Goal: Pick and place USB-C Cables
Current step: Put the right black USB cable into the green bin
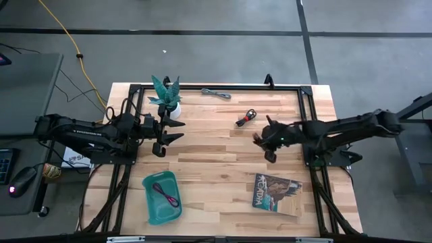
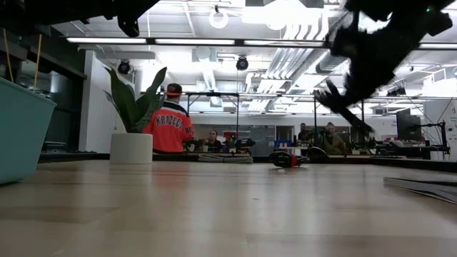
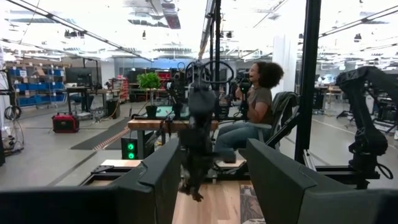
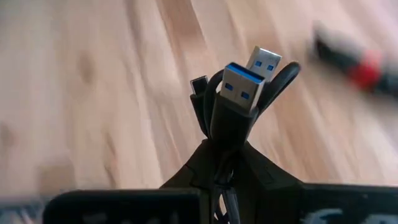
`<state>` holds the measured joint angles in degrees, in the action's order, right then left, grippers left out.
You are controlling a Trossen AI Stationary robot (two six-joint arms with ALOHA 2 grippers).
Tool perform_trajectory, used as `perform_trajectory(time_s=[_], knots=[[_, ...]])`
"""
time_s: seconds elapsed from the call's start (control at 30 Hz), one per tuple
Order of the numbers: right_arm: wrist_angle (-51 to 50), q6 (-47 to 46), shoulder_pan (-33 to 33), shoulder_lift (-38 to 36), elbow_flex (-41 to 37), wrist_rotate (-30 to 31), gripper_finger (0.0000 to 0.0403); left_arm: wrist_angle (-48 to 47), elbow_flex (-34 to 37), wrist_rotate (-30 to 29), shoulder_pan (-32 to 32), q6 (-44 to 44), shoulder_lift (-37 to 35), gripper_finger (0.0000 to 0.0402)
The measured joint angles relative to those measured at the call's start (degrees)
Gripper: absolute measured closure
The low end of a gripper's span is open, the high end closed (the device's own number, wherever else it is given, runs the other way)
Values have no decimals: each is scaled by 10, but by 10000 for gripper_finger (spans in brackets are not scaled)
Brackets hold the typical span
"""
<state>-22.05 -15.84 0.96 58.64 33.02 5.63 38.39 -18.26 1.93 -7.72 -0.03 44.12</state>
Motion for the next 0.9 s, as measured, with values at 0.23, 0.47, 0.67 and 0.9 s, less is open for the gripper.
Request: perform_trajectory(time_s=[0.23, 0.47, 0.67, 0.9], knots=[[281, 106, 11, -13, -25, 19, 386, 0, 0, 0, 0, 1, 0, 239], [428, 137, 9, -13, -25, 19, 386, 0, 0, 0, 0, 2, 0, 239], [425, 135, 9, -14, -25, 79, 386, 0, 0, 0, 0, 0, 0, 239], [424, 133, 9, -14, -24, 77, 386, 0, 0, 0, 0, -13, 0, 239]])
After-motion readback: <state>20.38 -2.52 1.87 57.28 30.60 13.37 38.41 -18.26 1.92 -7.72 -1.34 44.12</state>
